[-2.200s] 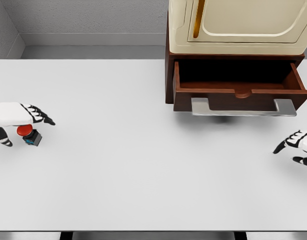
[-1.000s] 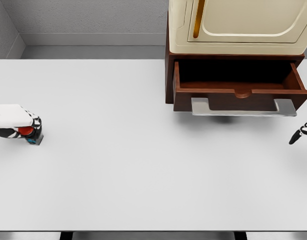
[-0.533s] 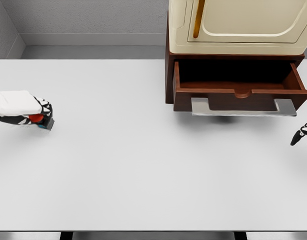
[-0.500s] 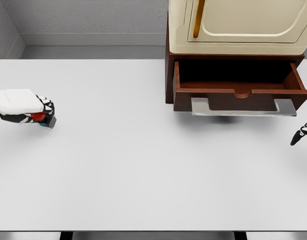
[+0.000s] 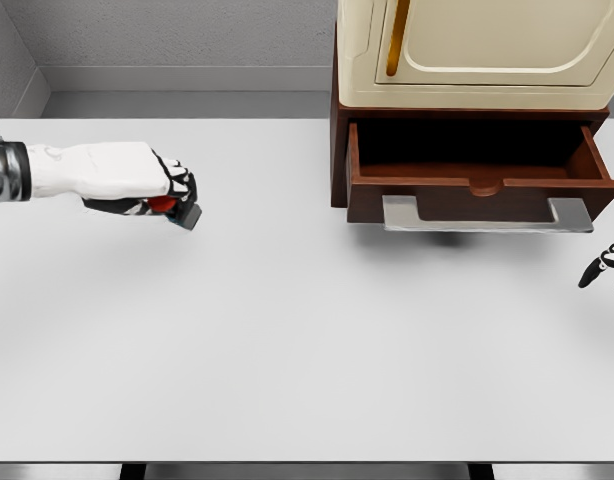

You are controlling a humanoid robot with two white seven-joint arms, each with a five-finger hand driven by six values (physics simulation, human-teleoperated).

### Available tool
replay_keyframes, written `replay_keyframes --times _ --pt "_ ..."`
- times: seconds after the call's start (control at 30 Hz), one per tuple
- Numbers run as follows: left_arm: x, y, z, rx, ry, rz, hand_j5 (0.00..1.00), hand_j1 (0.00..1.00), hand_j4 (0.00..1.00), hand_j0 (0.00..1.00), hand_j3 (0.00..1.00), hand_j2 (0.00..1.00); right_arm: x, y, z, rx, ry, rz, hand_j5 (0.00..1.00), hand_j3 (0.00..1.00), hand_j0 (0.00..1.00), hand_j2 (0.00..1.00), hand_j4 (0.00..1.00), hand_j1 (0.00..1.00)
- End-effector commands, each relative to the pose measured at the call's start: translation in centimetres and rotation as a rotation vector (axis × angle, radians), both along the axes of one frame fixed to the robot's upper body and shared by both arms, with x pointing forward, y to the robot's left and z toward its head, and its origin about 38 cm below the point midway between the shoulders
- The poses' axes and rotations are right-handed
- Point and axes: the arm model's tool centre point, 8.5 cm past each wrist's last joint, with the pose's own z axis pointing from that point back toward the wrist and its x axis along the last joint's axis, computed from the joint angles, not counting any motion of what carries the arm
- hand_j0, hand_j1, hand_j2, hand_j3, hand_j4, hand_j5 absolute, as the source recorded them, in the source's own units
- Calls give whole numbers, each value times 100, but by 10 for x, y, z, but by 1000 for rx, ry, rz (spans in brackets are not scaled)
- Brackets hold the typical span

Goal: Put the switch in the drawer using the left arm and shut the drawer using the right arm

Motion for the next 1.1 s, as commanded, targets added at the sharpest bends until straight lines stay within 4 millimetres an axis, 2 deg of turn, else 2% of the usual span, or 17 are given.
replay_keyframes --times 0.0,0.27,0.53,0.73,0.77,0.9,1.07 --pt "1 -18 1 -53 10 -33 36 36 36 36 36 36 0 0 1 6 1 -2 59 59 59 59 59 59" --pt "8 -52 27 -141 -24 -105 36 36 36 36 36 36 0 0 0 6 2 -2 59 59 59 59 59 59" --pt "9 -66 40 -208 -19 -140 35 35 35 35 35 35 -3 0 -5 6 21 -4 59 59 59 59 59 59" --pt "10 -86 67 -280 -43 -194 35 35 35 35 35 35 -5 -1 -8 7 32 -7 59 59 59 59 59 59" --pt "11 -94 68 -292 -42 -206 35 35 35 35 35 35 -4 -3 -4 3 20 -11 59 59 59 59 59 59" --pt "8 -126 72 -336 -42 -275 36 36 36 36 36 36 -6 -2 -10 10 33 -12 59 59 59 59 59 59" --pt "7 -153 80 -372 -47 -327 36 36 36 36 36 36 -8 -3 -12 11 41 -14 59 59 59 59 59 59"
